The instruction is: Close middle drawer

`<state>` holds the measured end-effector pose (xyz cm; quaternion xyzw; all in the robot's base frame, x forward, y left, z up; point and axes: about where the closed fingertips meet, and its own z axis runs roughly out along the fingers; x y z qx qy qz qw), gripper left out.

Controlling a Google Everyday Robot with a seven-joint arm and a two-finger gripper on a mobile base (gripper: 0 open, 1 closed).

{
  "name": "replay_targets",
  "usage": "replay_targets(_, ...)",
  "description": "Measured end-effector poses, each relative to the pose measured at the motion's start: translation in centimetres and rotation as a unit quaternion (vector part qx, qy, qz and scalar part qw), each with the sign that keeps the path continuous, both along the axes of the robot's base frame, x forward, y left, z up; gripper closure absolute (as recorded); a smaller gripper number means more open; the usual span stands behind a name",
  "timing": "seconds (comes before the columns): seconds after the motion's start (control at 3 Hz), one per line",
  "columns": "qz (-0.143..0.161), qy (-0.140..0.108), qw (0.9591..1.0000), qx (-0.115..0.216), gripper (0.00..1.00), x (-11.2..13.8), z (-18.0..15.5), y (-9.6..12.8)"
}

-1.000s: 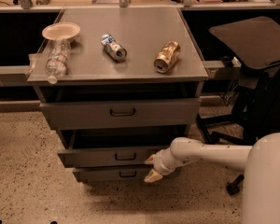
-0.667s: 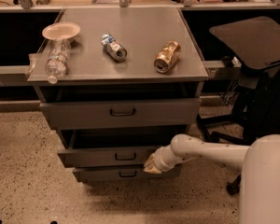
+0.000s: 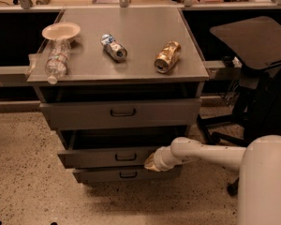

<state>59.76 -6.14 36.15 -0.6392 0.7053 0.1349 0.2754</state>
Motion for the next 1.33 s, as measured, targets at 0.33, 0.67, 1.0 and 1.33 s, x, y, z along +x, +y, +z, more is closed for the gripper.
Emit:
replay_targets(0.33,-0.004,-0.004,1.0,0.001,0.67,0.15,-0.06,0.04)
replay_targets(0.67,-0.004,-0.004,1.0,0.001,0.44,0.14,-0.06,0.05)
replay_targets(1.0,-0.004,-0.004,1.0,0.001,0.21,0.14,-0.06,0.05)
replay_targets(1.33,-0.004,-0.004,1.0,0.001,0.0,0.14,-0.07,0.06)
